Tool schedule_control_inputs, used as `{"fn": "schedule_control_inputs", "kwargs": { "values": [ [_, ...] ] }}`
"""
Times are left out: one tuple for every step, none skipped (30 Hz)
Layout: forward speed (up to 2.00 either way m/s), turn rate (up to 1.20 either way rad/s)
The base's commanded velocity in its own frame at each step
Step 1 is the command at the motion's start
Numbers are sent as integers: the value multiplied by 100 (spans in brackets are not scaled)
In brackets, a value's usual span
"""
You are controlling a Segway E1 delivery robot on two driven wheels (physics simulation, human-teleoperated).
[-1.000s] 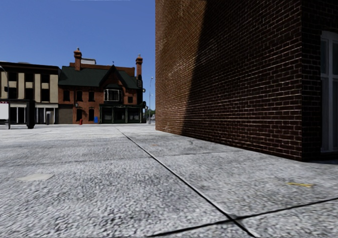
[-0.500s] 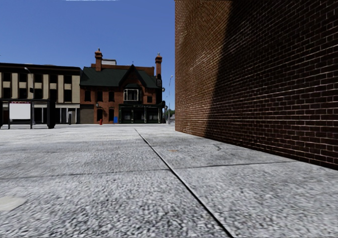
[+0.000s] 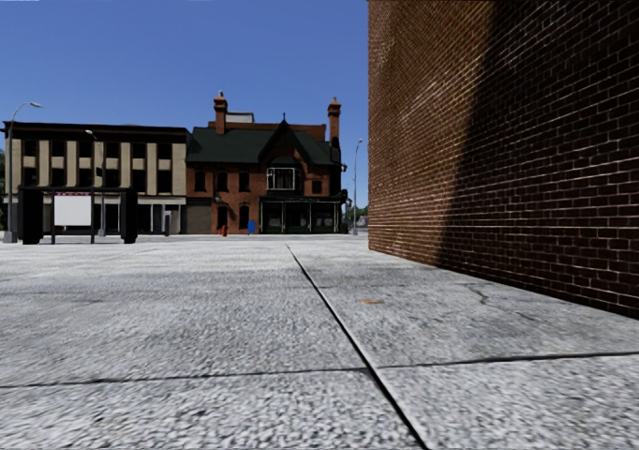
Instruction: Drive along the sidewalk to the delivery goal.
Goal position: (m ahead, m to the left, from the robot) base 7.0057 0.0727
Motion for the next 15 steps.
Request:
{"fn": "schedule_control_inputs", "kwargs": {
  "values": [
    [200, 33],
    [200, 33],
    [200, 33],
    [200, 33],
    [200, 33],
    [200, 33],
    [200, 33],
    [200, 33],
    [200, 33],
    [200, 33],
    [200, 33],
    [200, 33],
    [200, 33],
    [200, 33],
    [200, 33]
  ]
}}
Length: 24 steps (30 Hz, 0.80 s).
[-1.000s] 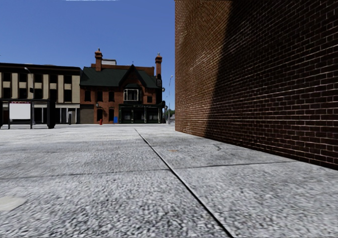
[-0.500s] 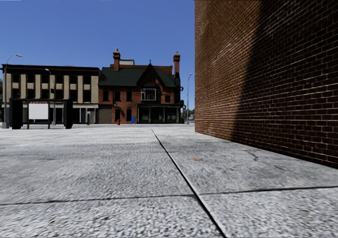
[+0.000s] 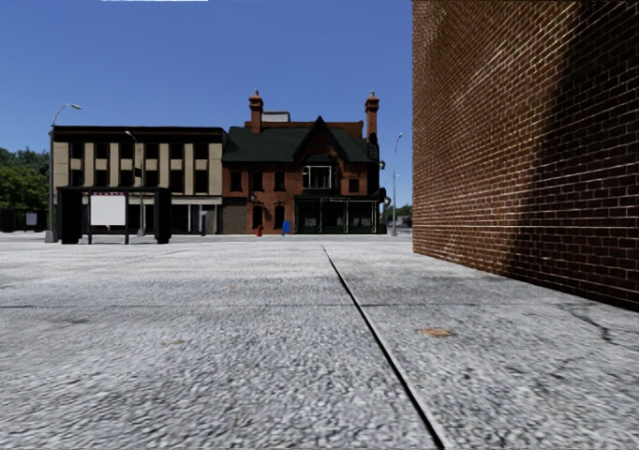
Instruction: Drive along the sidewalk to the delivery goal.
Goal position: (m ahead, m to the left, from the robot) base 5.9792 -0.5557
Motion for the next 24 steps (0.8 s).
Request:
{"fn": "schedule_control_inputs", "kwargs": {
  "values": [
    [200, 33],
    [200, 33],
    [200, 33],
    [200, 33],
    [200, 0],
    [200, 0],
    [200, 0],
    [200, 0],
    [200, 0],
    [200, 0],
    [200, 0],
    [200, 0],
    [200, 0],
    [200, 0],
    [200, 0],
    [200, 0],
    [200, 0],
    [200, 0],
    [200, 0],
    [200, 0],
    [200, 0],
    [200, 0],
    [200, 0],
    [200, 0]
  ]
}}
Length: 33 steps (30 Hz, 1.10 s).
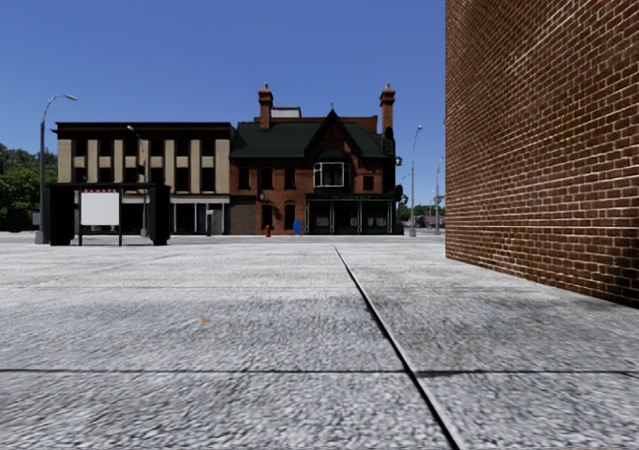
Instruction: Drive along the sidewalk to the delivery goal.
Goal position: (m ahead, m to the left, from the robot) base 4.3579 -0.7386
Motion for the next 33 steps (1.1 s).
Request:
{"fn": "schedule_control_inputs", "kwargs": {
  "values": [
    [200, 0],
    [200, 0],
    [200, 0],
    [200, 0],
    [200, 0],
    [200, 0],
    [200, 0],
    [200, 0],
    [200, 0],
    [200, 0],
    [200, 0],
    [200, 0],
    [200, 0],
    [200, 0],
    [200, -4],
    [200, -4],
    [200, -23],
    [200, -30],
    [200, -32],
    [200, -32],
    [200, -32],
    [200, -32],
    [200, -32],
    [200, -32],
    [200, -32],
    [200, -32],
    [200, -32],
    [200, -32],
    [200, -32],
    [200, -32],
    [200, -32],
    [200, -32],
    [200, -32]
  ]
}}
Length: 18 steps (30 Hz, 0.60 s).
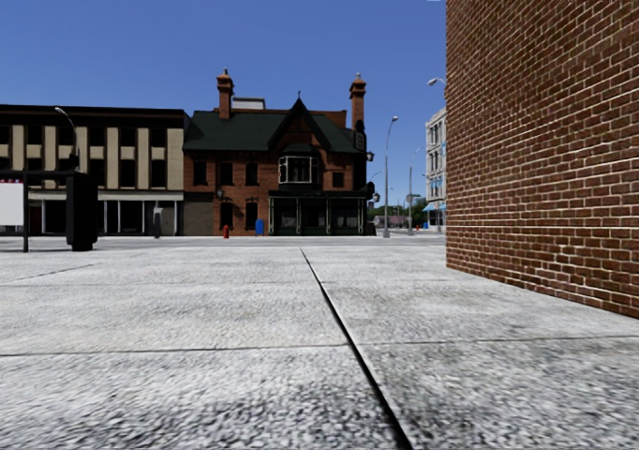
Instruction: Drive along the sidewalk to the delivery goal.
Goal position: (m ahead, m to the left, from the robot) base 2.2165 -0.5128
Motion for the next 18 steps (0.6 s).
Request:
{"fn": "schedule_control_inputs", "kwargs": {
  "values": [
    [200, -32],
    [200, -32],
    [200, -32],
    [200, -32],
    [200, -32],
    [200, -32],
    [200, -32],
    [200, -32],
    [200, -32],
    [200, -32],
    [176, -32],
    [158, -32],
    [142, -32],
    [131, -32],
    [131, -32],
    [112, -36],
    [104, -40],
    [102, -45]
  ]
}}
